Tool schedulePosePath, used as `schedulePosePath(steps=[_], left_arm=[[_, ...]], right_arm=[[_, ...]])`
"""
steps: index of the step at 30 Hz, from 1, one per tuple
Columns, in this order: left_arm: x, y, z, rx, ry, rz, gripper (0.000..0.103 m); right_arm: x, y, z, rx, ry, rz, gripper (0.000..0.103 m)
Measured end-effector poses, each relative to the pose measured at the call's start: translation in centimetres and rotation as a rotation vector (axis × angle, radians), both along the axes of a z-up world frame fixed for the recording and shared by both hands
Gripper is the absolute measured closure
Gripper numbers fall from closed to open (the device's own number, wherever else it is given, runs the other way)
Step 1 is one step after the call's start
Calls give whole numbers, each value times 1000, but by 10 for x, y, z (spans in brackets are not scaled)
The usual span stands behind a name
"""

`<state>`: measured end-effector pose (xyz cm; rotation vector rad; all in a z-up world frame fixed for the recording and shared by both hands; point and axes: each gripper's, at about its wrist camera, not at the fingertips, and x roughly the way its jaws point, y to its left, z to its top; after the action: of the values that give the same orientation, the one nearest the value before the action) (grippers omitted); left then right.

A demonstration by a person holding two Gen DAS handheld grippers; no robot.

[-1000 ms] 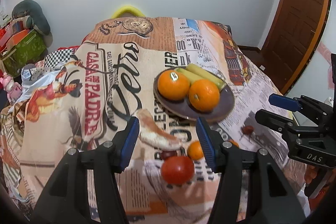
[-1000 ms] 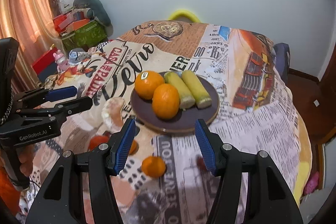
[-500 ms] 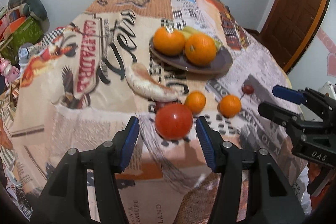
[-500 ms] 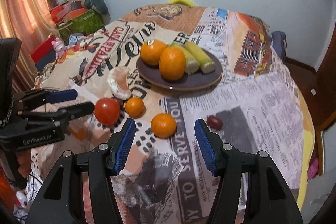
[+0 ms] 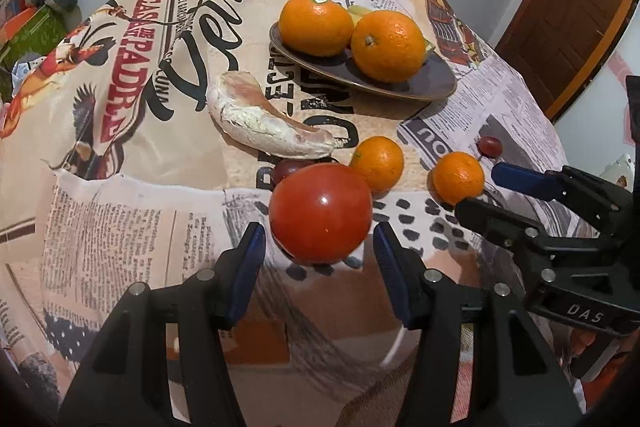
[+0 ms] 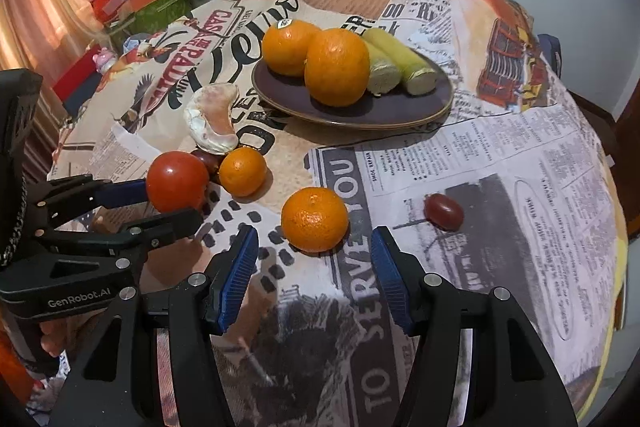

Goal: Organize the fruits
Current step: 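Grasp the red tomato with the left tool while the right tool grasps a tangerine, then carry the tomato and tangerine onto the plate with both tools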

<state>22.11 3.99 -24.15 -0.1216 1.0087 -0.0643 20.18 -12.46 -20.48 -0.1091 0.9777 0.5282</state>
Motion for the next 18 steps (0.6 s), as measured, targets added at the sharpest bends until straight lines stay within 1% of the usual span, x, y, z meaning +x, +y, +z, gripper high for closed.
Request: schedulePosePath(steps=[2,3,5,6,7,9,13,18], left_arm=[[1,0,-1,3,-9,1,47],[1,1,-1,2,-12,1,48],[1,1,-1,-4,-17,0,51],[0,1,0,-10,-20,-4,54],[1,0,0,-9,-21,-3,54],[0,0,1,-4,-26,0,55],[-1,-1,2,-2,-30,-1,56],[-6,-1,13,-3,-49,-2,56]], right_arm=[[1,0,-3,3,-2,-4,49],[1,1,-4,2,-2,-3,55],[3,2,-6,7,10,7,61],[3,3,-7,11,17,14,63],[3,4,-8,5,16,16,64],[3,5,-7,-5,6,15,69],[4,1,-6,20,20,20,70],[-1,1,1,24,5,23,70]])
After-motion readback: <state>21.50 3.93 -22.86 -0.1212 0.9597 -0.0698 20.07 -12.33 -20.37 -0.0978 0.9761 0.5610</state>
